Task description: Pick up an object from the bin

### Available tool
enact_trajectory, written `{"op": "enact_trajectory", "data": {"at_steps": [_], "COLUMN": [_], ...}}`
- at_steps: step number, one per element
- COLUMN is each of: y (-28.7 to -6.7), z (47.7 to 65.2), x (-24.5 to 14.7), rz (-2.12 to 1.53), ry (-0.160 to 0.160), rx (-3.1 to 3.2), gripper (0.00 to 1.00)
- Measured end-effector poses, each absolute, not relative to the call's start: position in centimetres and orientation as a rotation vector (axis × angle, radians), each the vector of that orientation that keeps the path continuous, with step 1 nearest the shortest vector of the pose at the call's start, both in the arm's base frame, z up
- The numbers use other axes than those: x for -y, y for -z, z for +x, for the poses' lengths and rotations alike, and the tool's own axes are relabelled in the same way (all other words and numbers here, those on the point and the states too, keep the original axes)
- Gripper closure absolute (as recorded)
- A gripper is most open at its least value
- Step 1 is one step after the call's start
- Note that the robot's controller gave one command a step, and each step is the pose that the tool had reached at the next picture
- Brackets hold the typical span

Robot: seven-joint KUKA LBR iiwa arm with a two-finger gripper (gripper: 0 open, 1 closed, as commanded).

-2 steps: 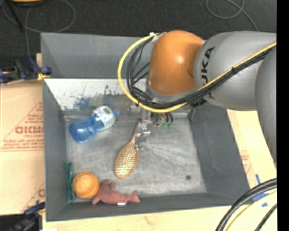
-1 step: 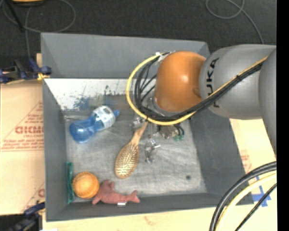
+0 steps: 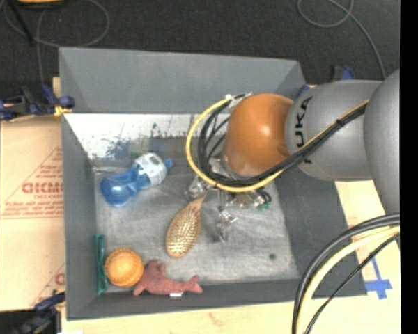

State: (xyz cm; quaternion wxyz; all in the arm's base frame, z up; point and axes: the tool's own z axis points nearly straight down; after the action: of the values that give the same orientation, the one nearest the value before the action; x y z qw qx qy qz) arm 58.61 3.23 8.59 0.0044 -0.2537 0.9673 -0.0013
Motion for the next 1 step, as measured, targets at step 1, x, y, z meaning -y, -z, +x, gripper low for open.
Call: {"op": "enact_trajectory", "data": {"at_steps": [1], "y": [-8.06], "z": [58.50], "x": [-3.20], "rz": [-0.813], "ry": [-0.002], "rx": [-3.028], "gripper": [1.00]}}
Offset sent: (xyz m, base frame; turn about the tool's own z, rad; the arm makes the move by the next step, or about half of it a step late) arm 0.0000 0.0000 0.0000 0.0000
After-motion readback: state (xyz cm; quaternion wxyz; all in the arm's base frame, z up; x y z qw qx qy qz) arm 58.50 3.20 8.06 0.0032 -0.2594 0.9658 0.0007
